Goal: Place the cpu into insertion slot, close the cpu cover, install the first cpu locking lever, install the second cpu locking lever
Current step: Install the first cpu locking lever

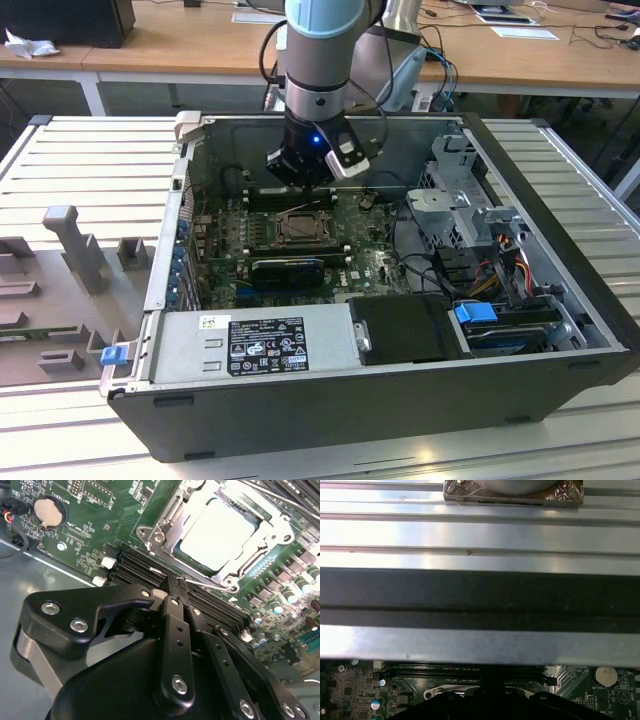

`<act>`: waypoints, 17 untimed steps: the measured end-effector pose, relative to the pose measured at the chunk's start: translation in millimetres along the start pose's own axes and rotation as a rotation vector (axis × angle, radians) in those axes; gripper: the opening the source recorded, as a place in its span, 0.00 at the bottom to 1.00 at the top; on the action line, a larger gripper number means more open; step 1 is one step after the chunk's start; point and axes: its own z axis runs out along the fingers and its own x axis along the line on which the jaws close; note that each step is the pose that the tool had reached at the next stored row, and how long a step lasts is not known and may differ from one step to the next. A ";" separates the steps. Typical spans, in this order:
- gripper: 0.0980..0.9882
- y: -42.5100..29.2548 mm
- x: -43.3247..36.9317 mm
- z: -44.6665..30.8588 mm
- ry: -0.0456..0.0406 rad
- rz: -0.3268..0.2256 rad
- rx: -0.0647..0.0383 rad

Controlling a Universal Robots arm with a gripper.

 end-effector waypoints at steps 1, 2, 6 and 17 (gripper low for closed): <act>0.01 -0.1 -0.9 0.8 0.0003 -0.002 0.000; 0.01 -0.3 -1.7 1.8 0.0005 -0.003 0.000; 0.01 -1.3 -4.1 8.0 0.0012 -0.008 0.000; 0.01 -2.1 -6.7 13.4 0.0022 -0.012 0.018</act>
